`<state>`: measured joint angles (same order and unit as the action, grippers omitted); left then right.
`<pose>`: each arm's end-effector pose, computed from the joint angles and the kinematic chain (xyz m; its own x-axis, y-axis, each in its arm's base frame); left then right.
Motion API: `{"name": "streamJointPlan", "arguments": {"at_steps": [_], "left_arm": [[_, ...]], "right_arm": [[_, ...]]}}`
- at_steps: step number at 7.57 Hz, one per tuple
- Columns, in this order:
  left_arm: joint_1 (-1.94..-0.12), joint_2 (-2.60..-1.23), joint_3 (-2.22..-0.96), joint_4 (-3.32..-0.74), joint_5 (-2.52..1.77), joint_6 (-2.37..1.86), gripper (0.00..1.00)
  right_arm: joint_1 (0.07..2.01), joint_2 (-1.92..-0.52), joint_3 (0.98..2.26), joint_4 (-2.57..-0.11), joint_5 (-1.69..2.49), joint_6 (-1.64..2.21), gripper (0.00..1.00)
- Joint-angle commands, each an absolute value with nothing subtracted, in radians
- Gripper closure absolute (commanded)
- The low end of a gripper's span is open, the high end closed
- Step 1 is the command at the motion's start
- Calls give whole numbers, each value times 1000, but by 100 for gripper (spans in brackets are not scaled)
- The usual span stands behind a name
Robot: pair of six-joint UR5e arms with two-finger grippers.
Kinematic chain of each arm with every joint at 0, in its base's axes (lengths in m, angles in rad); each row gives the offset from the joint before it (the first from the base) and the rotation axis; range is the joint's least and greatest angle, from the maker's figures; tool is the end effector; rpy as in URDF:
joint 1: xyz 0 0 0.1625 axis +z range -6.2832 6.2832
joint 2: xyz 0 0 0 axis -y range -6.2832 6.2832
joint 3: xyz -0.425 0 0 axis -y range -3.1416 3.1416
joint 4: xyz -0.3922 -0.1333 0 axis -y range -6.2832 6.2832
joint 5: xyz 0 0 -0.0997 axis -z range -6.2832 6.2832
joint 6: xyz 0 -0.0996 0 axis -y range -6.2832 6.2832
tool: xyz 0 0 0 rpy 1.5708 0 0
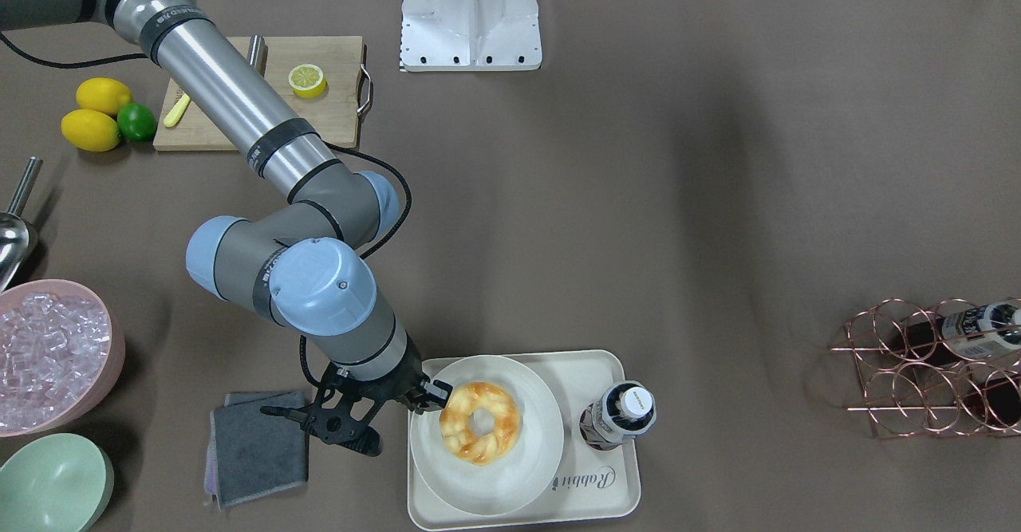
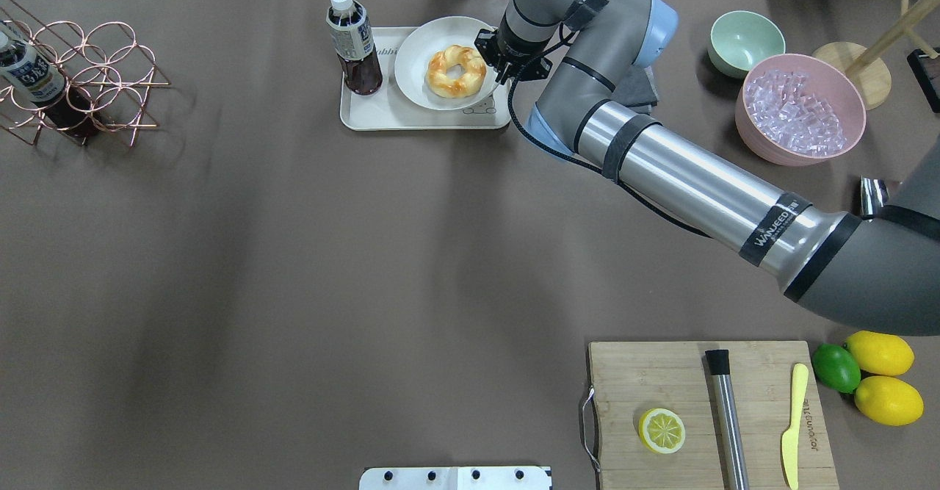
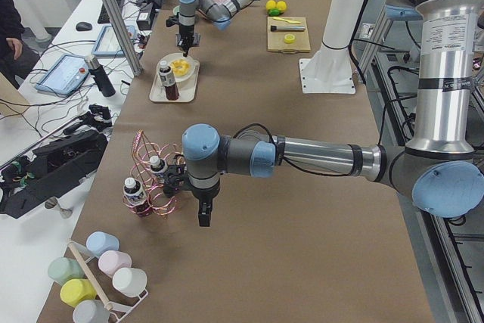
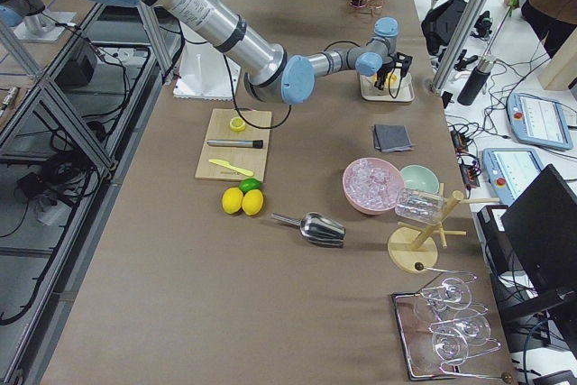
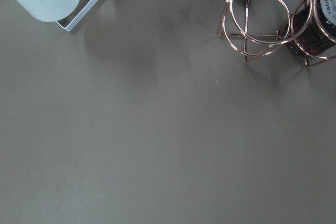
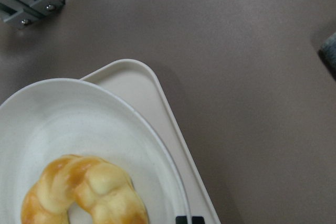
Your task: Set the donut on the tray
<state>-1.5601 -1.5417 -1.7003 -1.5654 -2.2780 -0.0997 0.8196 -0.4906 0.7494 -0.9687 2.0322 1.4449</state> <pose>-0.0634 -0.4850 0.6139 0.7568 -0.0297 -0.6530 0.0650 0.9974 0.0300 -0.5401 -0.7087 0.2449 0.4946 0.3649 0.7889 -0.3648 0.9109 -0.1926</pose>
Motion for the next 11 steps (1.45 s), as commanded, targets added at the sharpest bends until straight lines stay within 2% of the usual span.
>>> {"name": "streamJointPlan", "arguments": {"at_steps": [1,5,6,7,9,10,11], "left_arm": [[-1562,-1542,-1701,-1566,-2279,-100,1],[-1562,-1542,-1700,-1565,-2278,-100,1],[-1563,-1542,-1703,-1566,-2279,-100,1],[-1565,-1542,-1701,-1565,-2279,-100,1],[-1565,-1540,-1698,-1563,-2278,-101,1],[-1565,-1542,-1698,-1563,-2278,-101,1],[-1563,-1542,-1698,-1563,-2278,-101,1]], "right_arm": [[802,-454,700,-962,2002,1445,100],[796,-454,690,-957,1994,1443,98],[795,-456,690,-957,1994,1443,56],[793,-462,690,-959,1994,1439,45],[811,-463,702,-983,2005,1375,35],[834,-472,778,-1099,2019,1308,30],[863,-533,955,-1278,2041,1220,28]]}}
